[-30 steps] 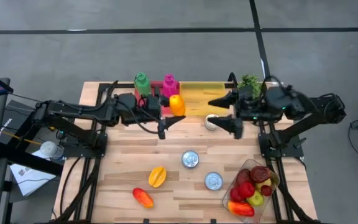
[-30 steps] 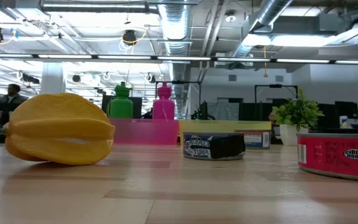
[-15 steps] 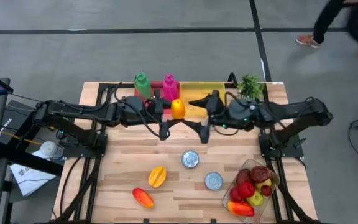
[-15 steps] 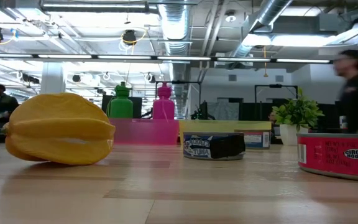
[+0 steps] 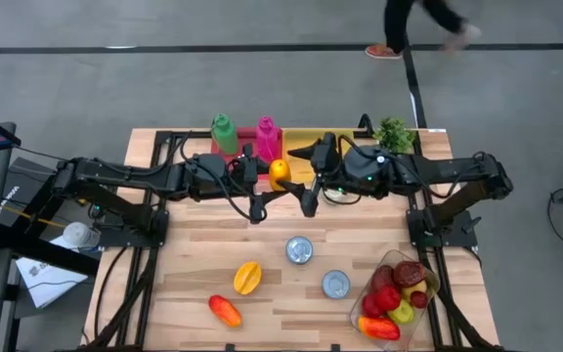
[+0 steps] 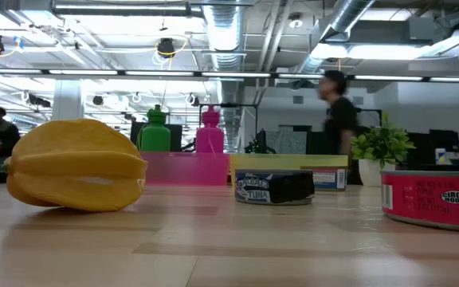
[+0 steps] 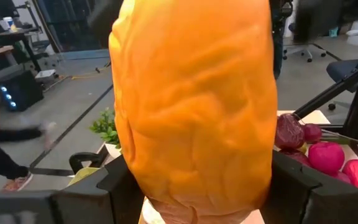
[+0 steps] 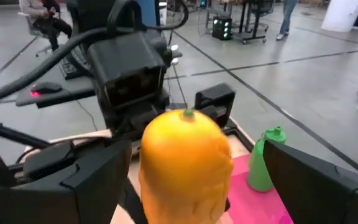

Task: Pick & Place Food Item
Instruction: Put the left mango into the transparent bin

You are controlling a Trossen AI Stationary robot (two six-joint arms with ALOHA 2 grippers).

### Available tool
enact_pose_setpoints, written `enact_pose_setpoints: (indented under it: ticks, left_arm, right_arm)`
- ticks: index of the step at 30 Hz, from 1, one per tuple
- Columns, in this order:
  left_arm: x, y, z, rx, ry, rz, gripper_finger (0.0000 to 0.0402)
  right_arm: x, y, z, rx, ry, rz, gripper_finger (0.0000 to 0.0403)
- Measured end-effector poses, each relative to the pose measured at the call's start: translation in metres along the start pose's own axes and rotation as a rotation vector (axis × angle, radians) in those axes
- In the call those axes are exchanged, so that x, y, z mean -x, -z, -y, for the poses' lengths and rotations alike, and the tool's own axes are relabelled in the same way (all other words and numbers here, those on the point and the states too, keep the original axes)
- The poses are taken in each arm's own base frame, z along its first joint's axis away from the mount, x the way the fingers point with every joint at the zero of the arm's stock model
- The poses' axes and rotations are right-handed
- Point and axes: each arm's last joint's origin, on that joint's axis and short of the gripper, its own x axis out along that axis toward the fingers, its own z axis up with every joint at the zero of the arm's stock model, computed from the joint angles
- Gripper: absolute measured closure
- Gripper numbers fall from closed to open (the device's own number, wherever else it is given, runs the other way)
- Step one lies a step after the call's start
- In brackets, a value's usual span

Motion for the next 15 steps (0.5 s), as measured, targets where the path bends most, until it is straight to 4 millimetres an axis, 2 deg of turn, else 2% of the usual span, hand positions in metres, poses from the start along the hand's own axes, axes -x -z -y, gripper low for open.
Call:
enact_pose_setpoints:
  ticks: [8, 11, 15]
  left_arm:
    - [0.002, -0.002, 0.007, -0.125, 0.023, 0.014, 0.0166]
    - [0.003, -0.002, 0.009, -0.174, 0.028, 0.015, 0.0166]
    - [0.003, -0.003, 0.010, -0.179, 0.031, 0.031, 0.0166]
  right_arm:
    - [-0.003, -0.001, 0.006, -0.040, -0.066, -0.013, 0.0044]
    - [-0.012, 0.002, 0.006, -0.044, -0.097, -0.021, 0.0044]
    - [-0.016, 0.003, 0.006, -0.045, -0.137, -0.028, 0.0044]
